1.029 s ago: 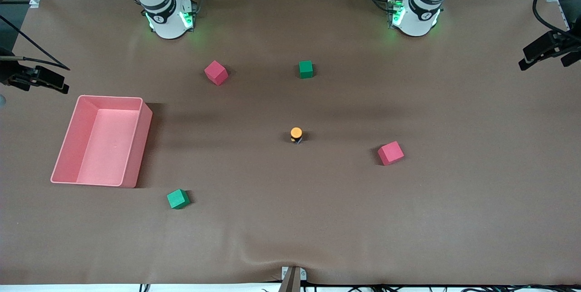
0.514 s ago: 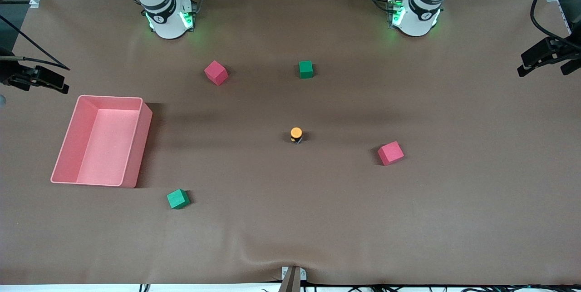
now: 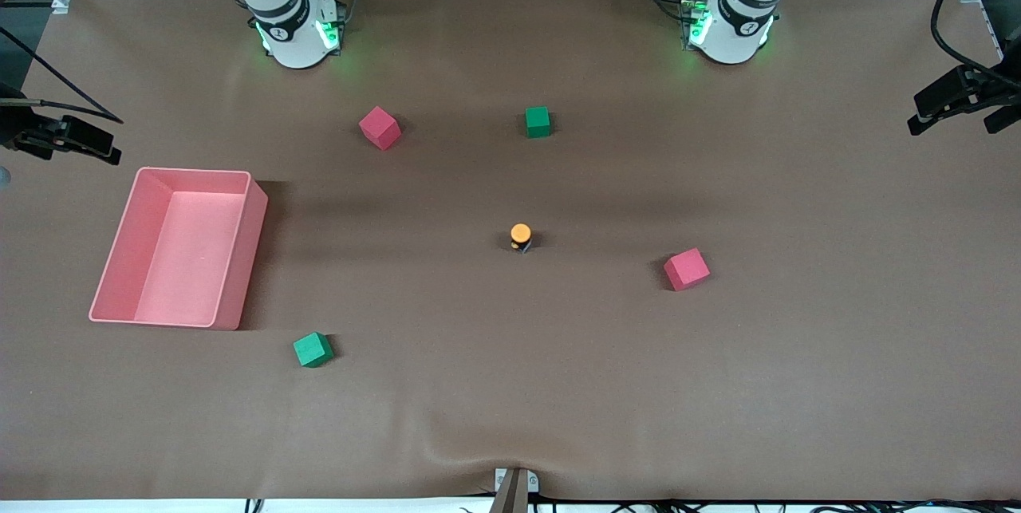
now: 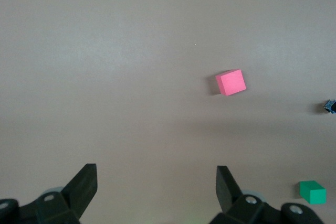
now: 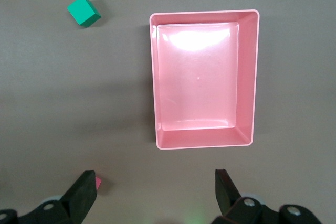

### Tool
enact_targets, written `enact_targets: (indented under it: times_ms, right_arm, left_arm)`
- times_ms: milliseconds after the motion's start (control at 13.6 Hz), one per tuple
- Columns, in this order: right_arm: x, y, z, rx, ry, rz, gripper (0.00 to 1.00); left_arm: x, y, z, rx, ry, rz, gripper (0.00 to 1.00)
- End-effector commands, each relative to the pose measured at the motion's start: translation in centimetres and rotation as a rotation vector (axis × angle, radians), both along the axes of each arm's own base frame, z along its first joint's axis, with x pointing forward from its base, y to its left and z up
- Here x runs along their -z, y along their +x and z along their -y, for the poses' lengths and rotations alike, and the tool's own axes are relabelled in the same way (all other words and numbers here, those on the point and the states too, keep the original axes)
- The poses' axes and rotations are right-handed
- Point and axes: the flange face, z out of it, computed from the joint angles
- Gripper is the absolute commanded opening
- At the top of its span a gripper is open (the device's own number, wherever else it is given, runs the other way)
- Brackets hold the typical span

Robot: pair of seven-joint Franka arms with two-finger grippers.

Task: Place and upright button with both arms

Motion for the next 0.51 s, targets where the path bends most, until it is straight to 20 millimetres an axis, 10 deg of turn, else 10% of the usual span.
enact_targets:
  times_ms: [0, 441]
  right_arm:
    - [-0.55, -0.04, 0.05, 0.011, -0.01, 0.008, 1.0]
    - [-0.55, -0.04, 0.05, 0.011, -0.01, 0.008, 1.0]
  left_arm:
    - [-0.39, 0.07, 0.13, 0.022, -0.005, -0.006, 1.0]
    - [-0.12, -0.11, 0.19, 0.023, -0.01, -0.029, 1.0]
